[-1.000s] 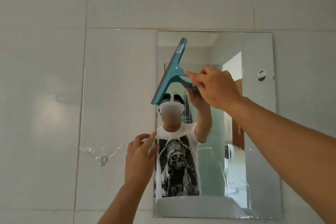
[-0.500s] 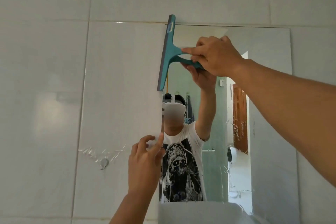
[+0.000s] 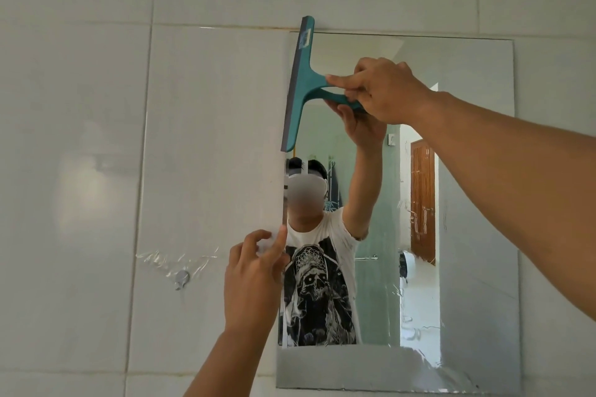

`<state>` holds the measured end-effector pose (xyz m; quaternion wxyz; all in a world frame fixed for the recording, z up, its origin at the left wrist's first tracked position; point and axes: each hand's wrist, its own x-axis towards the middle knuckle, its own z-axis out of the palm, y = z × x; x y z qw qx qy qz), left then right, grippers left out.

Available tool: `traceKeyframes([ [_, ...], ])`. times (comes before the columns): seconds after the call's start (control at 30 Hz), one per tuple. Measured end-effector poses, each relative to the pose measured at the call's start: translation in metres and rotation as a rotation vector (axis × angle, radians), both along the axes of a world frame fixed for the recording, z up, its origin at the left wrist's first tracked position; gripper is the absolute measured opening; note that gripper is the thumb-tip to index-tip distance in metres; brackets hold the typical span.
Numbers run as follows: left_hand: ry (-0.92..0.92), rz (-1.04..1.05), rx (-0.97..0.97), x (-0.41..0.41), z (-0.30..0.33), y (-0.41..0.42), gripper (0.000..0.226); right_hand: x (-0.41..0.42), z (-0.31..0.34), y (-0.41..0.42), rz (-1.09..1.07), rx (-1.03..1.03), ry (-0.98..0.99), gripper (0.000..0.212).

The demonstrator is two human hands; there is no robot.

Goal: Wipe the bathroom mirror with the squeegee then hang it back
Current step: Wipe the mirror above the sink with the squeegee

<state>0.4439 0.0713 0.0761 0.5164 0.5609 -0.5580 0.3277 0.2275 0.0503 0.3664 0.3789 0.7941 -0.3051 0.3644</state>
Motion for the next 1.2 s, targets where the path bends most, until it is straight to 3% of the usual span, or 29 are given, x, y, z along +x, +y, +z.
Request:
traceKeyframes([
  [1.2,0.036,0.025,0.139,-0.012,0.006,0.01,0.049,-0.104,-0.008,-0.017,-0.073,0.084,-0.098,0.042],
])
